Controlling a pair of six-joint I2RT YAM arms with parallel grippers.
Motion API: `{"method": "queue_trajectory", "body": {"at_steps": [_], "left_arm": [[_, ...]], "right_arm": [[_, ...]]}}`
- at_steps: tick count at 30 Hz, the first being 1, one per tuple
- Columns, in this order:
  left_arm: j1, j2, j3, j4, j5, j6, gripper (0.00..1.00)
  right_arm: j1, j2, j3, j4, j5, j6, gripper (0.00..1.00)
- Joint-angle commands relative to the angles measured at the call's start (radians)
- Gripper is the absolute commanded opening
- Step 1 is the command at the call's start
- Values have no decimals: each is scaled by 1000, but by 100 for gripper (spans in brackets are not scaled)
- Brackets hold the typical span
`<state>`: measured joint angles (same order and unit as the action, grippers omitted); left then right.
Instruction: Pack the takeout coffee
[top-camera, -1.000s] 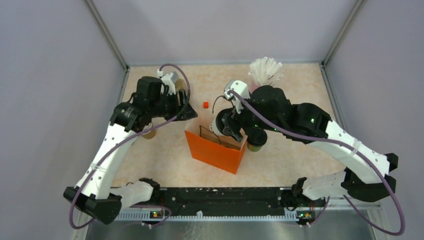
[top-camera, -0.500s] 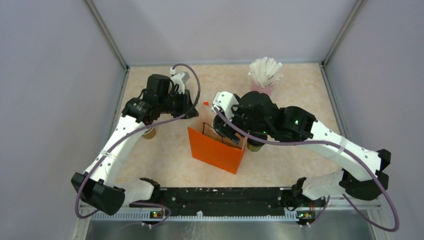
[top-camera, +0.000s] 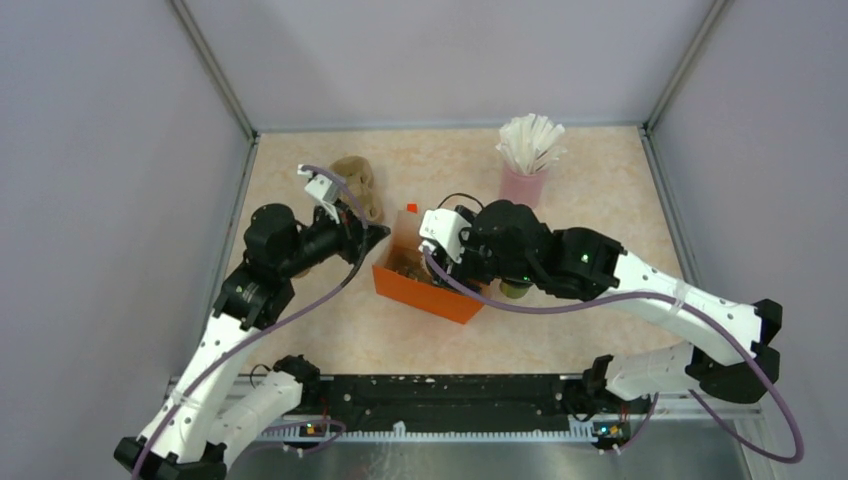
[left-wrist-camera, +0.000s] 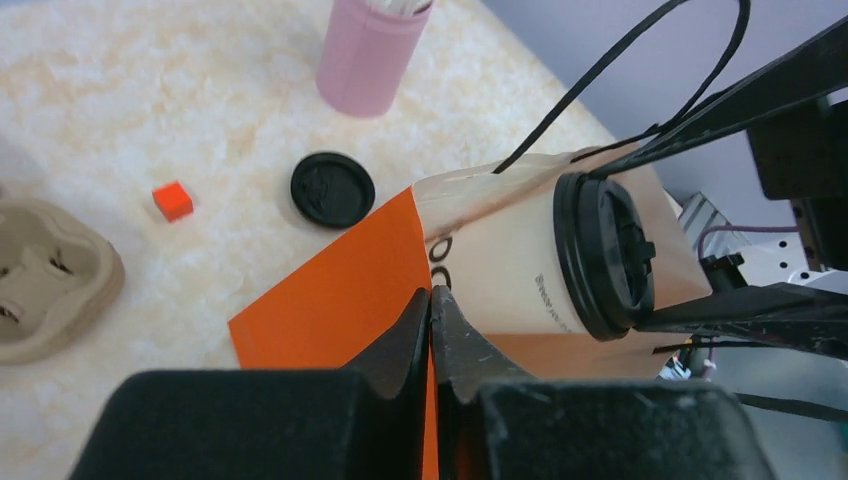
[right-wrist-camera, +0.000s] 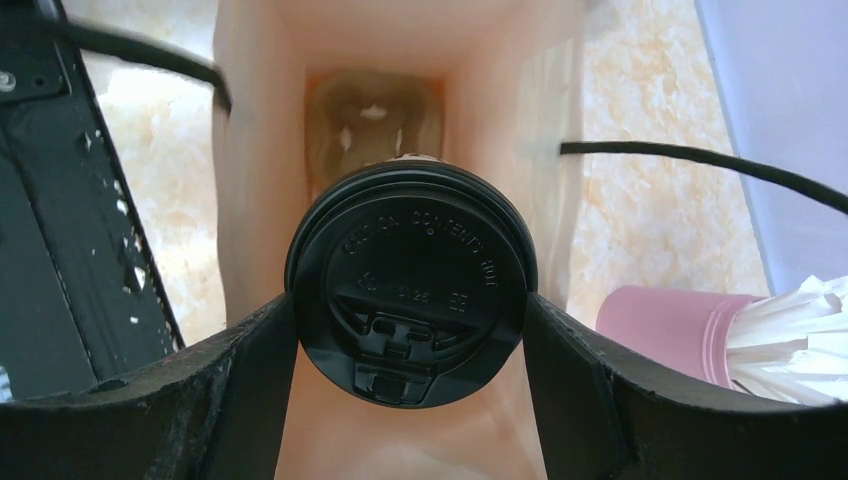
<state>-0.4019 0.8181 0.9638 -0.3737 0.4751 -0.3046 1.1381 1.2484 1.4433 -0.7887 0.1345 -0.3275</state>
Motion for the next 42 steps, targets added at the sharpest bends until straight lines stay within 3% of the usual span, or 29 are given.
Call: {"method": "queue_trajectory", "body": {"at_steps": [1,4,5,7,9,13,18,21,29,36,42], "left_arm": [[-2,-63,-48,192,-26,2,6],[-3,-51,-36,144,-24,27,10],[-3,-40,-36,117,-13,30,17],[-3,-27,-26,31,9,24,44],[-3,-38,-8,-53,-13,13,56],[-3,-76,86,-250,-134,-29,70],[-2,-15,267,-537,-124,-86,76],[-3,36,301,-628,-81,-70,76],[-3,86,279,-646,-86,-18,74],[-3,186,316,-750,-72,14,63],[-3,160,310,-608,-64,30,15]], "right_arm": [[36,-39,-8,27,2,-49,52],[58,-24,-16,21,8,-54,52],[67,-17,-20,23,9,-56,52],[89,1,-35,28,24,-60,51],[122,13,-51,31,61,-70,51],[181,23,-62,30,81,-52,51],[230,33,-59,-3,109,-38,52],[261,32,-78,-18,132,-38,52],[283,22,-75,-35,148,-7,52],[287,24,-77,-29,157,4,52],[287,20,-63,13,216,-7,52]]}}
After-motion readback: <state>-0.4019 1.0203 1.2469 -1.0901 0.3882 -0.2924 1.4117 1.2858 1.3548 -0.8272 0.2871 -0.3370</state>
